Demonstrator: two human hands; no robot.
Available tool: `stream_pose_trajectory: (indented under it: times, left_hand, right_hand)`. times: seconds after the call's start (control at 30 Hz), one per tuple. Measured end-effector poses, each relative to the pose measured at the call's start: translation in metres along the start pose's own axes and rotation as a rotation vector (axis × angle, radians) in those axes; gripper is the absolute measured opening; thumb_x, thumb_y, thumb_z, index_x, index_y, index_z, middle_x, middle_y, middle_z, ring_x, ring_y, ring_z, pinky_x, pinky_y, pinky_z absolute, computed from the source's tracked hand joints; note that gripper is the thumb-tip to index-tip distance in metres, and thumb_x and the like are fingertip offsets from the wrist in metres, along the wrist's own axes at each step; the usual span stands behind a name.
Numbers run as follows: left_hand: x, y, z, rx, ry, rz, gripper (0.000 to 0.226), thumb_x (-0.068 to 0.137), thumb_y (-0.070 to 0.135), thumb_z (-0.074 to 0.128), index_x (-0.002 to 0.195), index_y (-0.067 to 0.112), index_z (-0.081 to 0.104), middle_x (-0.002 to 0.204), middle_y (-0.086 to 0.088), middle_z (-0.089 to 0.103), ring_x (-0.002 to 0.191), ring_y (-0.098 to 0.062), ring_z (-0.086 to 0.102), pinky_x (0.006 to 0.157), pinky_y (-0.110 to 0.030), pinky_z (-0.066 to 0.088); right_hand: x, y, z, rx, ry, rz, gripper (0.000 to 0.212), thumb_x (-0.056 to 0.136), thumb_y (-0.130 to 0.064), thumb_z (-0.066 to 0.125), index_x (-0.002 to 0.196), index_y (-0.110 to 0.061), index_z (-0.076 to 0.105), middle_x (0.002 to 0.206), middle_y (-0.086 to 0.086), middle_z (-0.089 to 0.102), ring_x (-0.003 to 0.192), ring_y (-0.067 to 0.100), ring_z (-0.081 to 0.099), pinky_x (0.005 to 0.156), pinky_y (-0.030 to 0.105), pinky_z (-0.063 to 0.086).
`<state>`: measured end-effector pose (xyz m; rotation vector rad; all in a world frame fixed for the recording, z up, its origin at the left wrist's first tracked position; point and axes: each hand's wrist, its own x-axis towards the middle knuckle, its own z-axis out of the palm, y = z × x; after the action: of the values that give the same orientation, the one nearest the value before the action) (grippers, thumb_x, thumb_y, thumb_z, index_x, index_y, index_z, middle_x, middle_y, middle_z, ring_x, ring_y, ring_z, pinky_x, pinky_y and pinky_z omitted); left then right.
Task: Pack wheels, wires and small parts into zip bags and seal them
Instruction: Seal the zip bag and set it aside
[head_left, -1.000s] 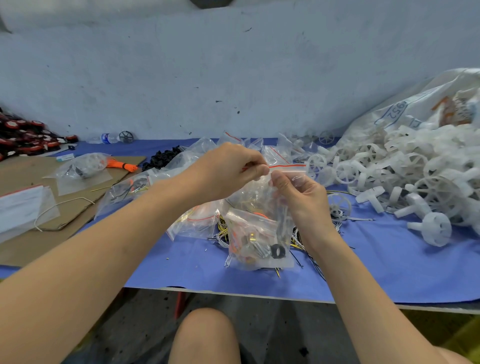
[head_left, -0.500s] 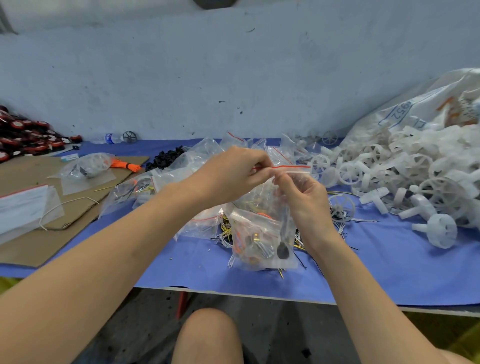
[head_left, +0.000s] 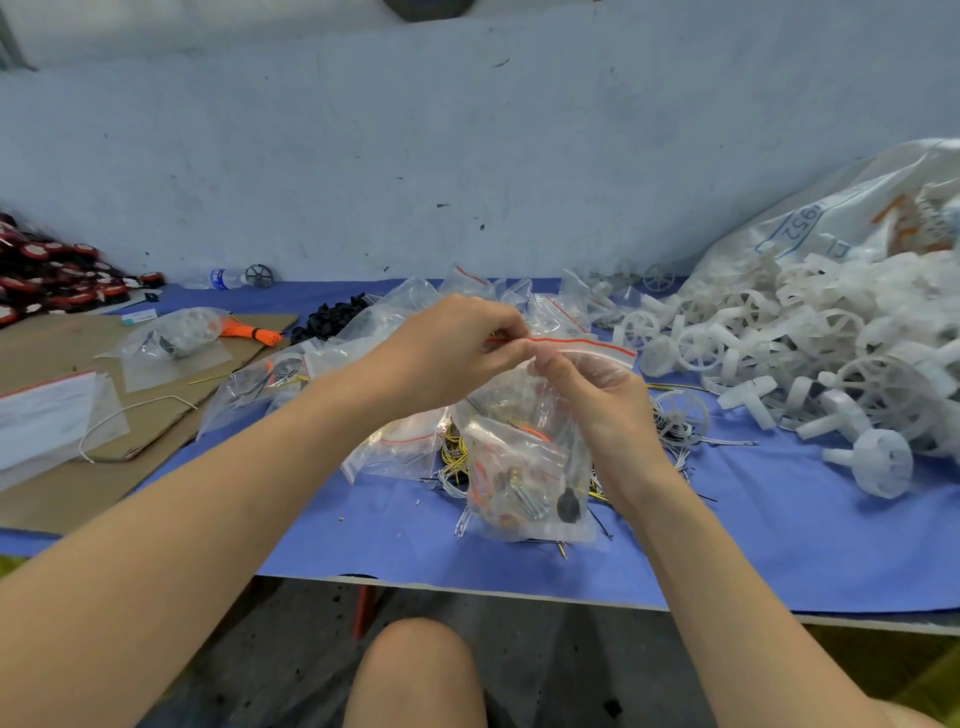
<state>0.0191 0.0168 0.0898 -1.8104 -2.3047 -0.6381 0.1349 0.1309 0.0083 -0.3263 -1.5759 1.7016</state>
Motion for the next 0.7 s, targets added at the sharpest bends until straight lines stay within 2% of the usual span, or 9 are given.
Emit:
stream_pose_trajectory:
  times: [0.13, 0.27, 0.37, 0.43, 0.53, 0.7]
  left_hand:
    - [-0.002, -0.004, -0.001, -0.041, -0.004, -0.011, 0.025, 0.097, 0.039, 0.057, 0.102, 0.02, 0.072, 0.091, 0.009, 0.069, 0.085, -0.008, 0.062, 0.078, -0.031, 0.05]
    - [-0.004, -0.008, 0.0, -0.002, 0.022, -0.022, 0.023, 0.097, 0.038, 0.056, 0.103, 0.021, 0.071, 0.093, 0.011, 0.068, 0.089, -0.009, 0.062, 0.081, -0.034, 0.051]
    - [-0.003, -0.005, 0.002, 0.018, 0.043, -0.002, 0.023, 0.097, 0.037, 0.056, 0.102, 0.021, 0.071, 0.089, 0.014, 0.065, 0.089, -0.009, 0.062, 0.08, -0.035, 0.051]
    - [-0.003, -0.004, 0.004, 0.004, 0.042, -0.006, 0.022, 0.097, 0.038, 0.056, 0.102, 0.022, 0.071, 0.09, 0.014, 0.066, 0.088, -0.007, 0.061, 0.081, -0.037, 0.052]
    - [-0.005, -0.006, 0.004, -0.051, 0.06, -0.002, 0.021, 0.095, 0.038, 0.059, 0.101, 0.022, 0.071, 0.091, 0.013, 0.068, 0.087, -0.005, 0.062, 0.082, -0.037, 0.052]
    - [-0.008, -0.013, 0.001, -0.065, 0.045, -0.024, 0.02, 0.096, 0.037, 0.059, 0.1, 0.021, 0.07, 0.091, 0.011, 0.069, 0.087, -0.005, 0.063, 0.083, -0.036, 0.052]
  right_hand:
    - [0.0, 0.001, 0.001, -0.036, 0.039, -0.002, 0.015, 0.091, -0.028, 0.071, 0.082, -0.017, 0.078, 0.079, -0.002, 0.075, 0.073, 0.003, 0.064, 0.067, 0.012, 0.049]
    - [0.001, 0.004, 0.001, -0.034, 0.111, 0.006, 0.019, 0.092, -0.028, 0.07, 0.081, -0.014, 0.075, 0.069, -0.005, 0.066, 0.064, 0.004, 0.057, 0.059, 0.013, 0.046]
    - [0.001, 0.005, 0.002, -0.022, 0.09, 0.043, 0.019, 0.093, -0.029, 0.068, 0.083, -0.015, 0.075, 0.066, -0.007, 0.062, 0.063, 0.007, 0.054, 0.058, 0.02, 0.045]
    - [0.001, 0.003, 0.001, -0.024, 0.047, 0.051, 0.015, 0.092, -0.029, 0.069, 0.086, -0.017, 0.077, 0.068, -0.01, 0.066, 0.065, 0.007, 0.056, 0.059, 0.022, 0.046]
    - [0.001, 0.003, 0.001, -0.04, 0.013, -0.013, 0.009, 0.091, -0.024, 0.07, 0.088, -0.019, 0.077, 0.077, -0.011, 0.073, 0.069, -0.002, 0.062, 0.064, 0.012, 0.048]
    - [0.004, 0.005, -0.003, 0.012, 0.108, 0.014, 0.011, 0.091, -0.022, 0.071, 0.09, -0.013, 0.076, 0.079, -0.007, 0.074, 0.072, 0.001, 0.065, 0.066, 0.013, 0.049]
